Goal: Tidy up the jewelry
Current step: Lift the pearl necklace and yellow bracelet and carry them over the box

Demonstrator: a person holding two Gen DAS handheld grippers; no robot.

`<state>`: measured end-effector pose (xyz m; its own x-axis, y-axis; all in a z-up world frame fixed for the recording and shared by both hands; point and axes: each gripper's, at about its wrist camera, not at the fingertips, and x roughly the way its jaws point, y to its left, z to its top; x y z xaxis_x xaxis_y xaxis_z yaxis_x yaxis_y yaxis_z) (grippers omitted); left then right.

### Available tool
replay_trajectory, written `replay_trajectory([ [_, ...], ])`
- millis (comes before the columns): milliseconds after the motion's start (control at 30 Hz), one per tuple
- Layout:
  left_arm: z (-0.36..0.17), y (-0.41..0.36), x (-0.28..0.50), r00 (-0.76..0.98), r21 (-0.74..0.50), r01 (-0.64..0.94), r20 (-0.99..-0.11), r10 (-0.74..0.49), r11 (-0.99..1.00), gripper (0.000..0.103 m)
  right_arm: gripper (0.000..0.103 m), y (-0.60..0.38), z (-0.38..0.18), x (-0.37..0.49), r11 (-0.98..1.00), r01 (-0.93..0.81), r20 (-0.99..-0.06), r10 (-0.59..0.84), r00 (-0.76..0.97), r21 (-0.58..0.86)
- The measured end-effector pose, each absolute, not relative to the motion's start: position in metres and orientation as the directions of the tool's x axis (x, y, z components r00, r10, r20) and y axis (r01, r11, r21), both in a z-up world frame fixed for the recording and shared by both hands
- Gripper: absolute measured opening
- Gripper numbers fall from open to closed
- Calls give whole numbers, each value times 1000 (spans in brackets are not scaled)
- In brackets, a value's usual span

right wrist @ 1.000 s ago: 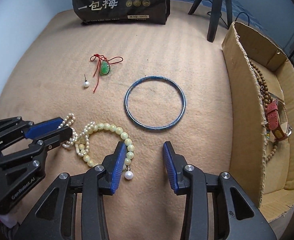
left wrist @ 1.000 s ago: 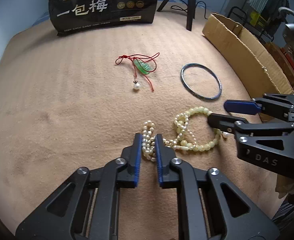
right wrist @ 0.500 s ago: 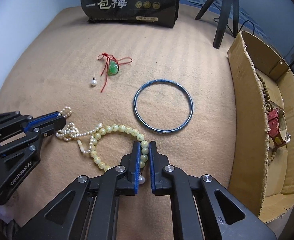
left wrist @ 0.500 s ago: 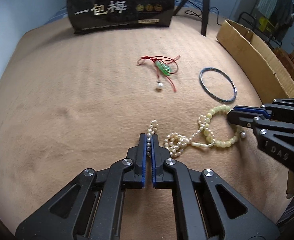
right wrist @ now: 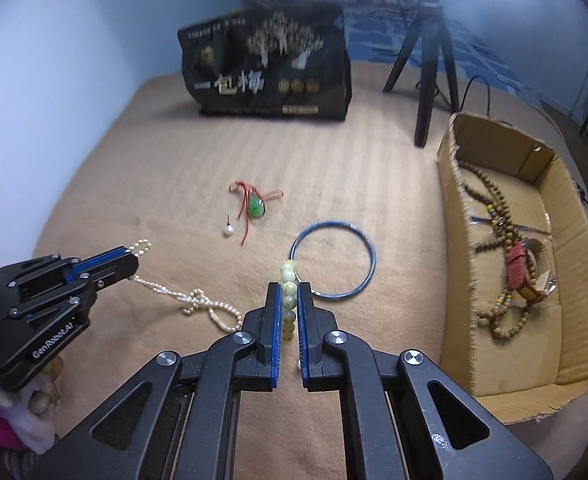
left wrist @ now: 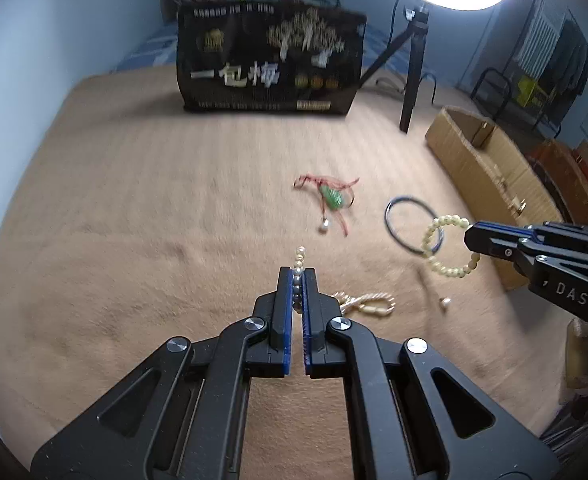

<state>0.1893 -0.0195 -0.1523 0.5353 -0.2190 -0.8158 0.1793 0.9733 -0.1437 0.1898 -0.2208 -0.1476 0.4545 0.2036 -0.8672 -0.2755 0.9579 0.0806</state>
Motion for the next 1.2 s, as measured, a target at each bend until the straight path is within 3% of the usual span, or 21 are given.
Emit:
replay_trajectory([
  [600,-51,-49,170,660,-194,241,-685,-307,951,2,6,-282,-75,168,970,-215,-770,224,597,115],
  [1200,-14,-126,161,666,-222,368,-614,-422,903,2,6,-364,-58,159,991,-87,-750,134,648,101],
])
